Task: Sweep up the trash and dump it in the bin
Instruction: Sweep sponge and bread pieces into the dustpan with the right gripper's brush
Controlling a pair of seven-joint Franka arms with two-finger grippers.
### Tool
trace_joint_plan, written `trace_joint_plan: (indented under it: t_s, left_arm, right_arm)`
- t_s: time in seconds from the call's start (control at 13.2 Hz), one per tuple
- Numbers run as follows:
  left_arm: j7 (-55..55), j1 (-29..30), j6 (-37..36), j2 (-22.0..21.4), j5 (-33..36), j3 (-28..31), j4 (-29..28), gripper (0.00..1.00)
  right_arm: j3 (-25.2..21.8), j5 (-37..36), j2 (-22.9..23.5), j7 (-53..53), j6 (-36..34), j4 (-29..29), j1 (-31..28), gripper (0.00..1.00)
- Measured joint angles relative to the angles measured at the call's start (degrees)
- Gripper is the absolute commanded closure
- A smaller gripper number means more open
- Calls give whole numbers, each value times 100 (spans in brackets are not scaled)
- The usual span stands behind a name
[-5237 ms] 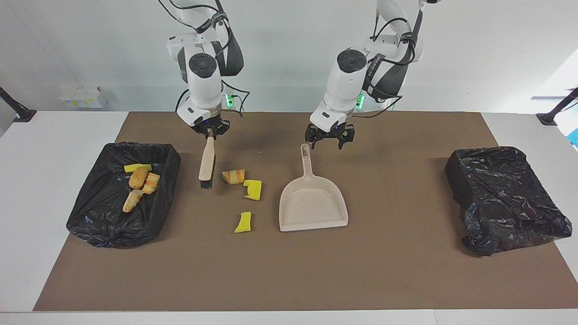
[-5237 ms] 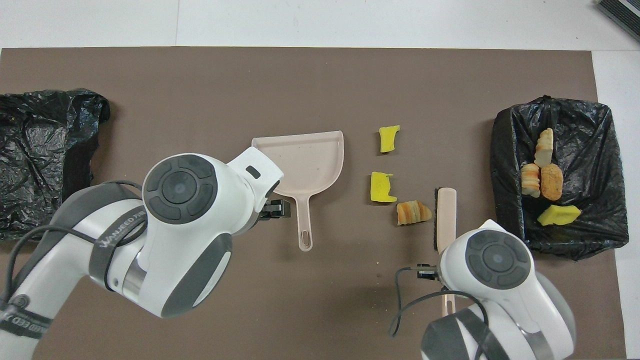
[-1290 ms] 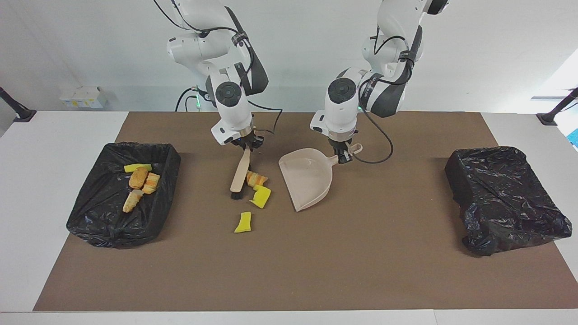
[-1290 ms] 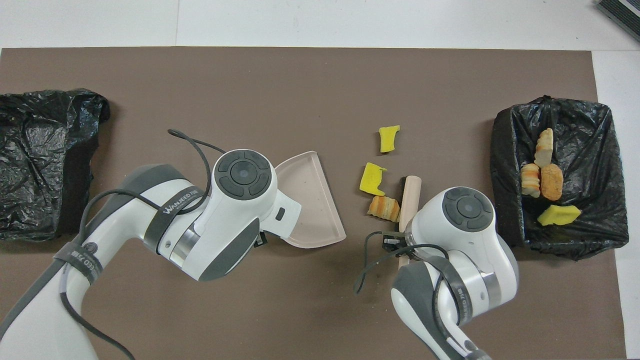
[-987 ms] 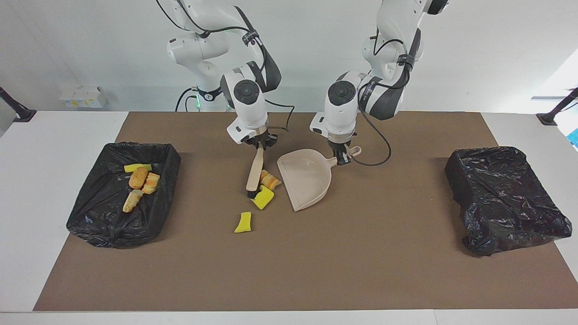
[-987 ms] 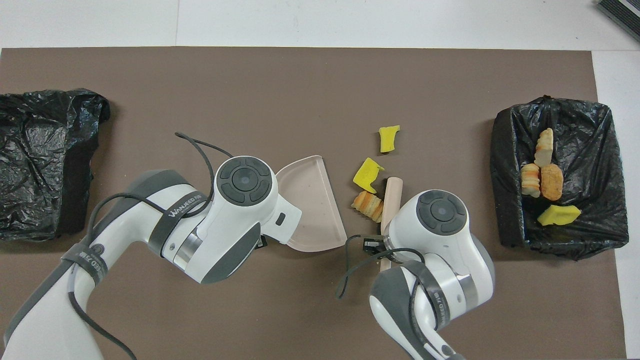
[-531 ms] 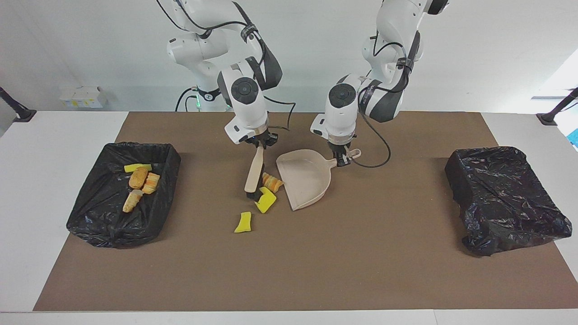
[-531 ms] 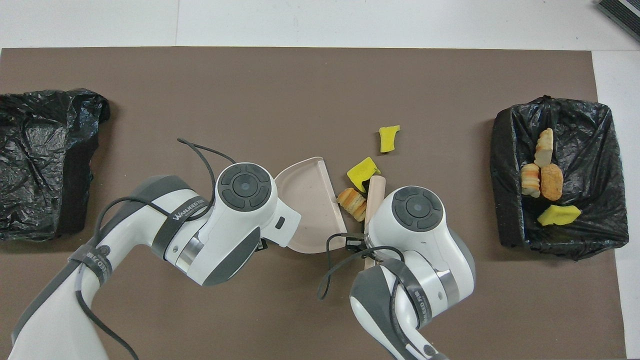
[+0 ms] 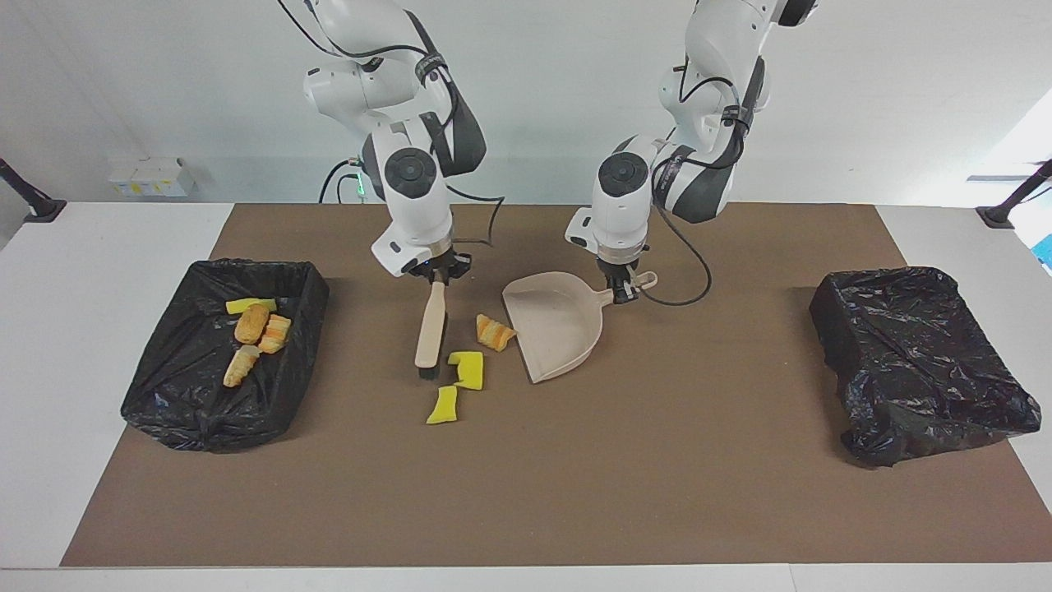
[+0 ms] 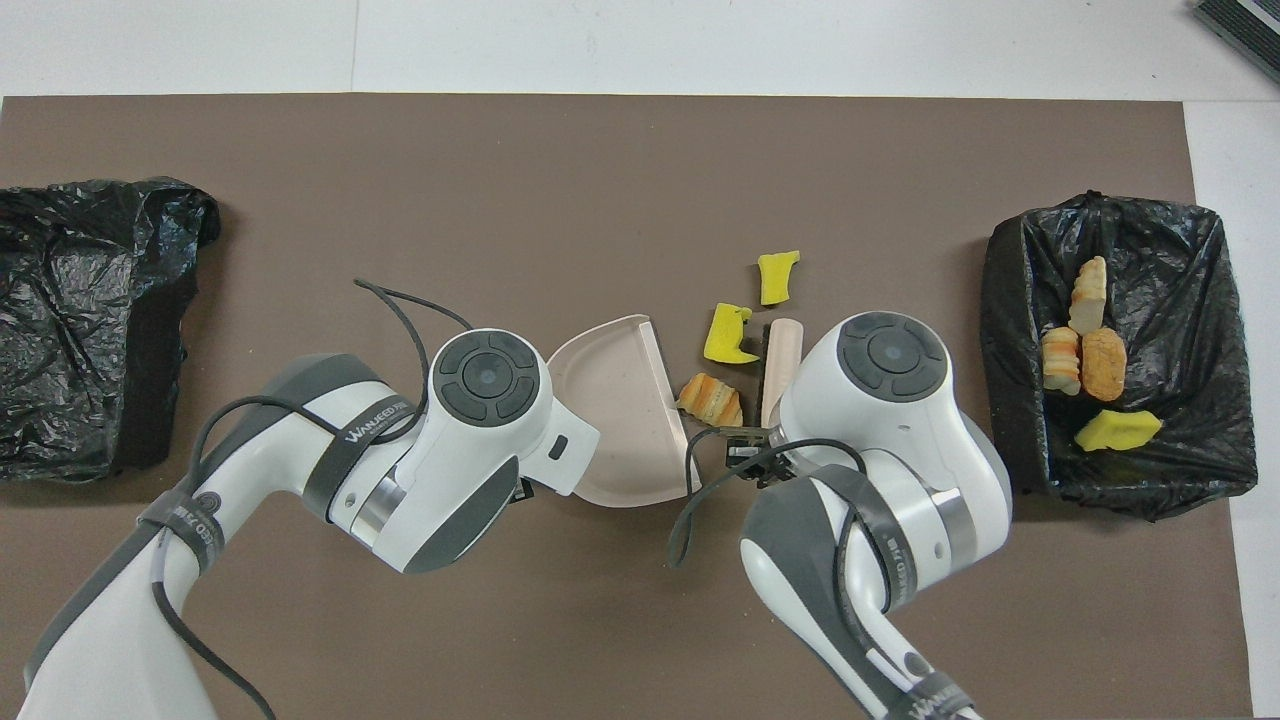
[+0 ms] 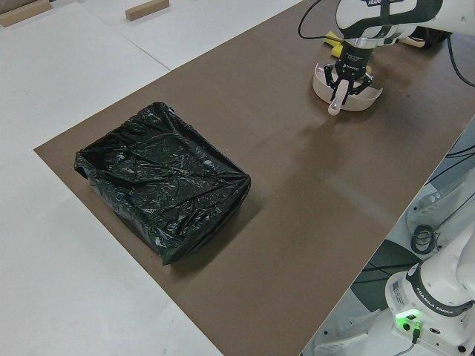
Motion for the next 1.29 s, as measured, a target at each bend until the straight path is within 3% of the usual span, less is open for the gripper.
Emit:
trace_joint_plan:
  t_s: [0.68,1.29]
  left_arm:
    - [-618,-55,-177,-5,149,-39,-3,100]
    - [-866,-89,-263,-9,182,-40,3,100]
  right_arm:
    - [80,-293,919,-613,15,802,151,100]
    - [259,265,776,-612,15,526,789,100]
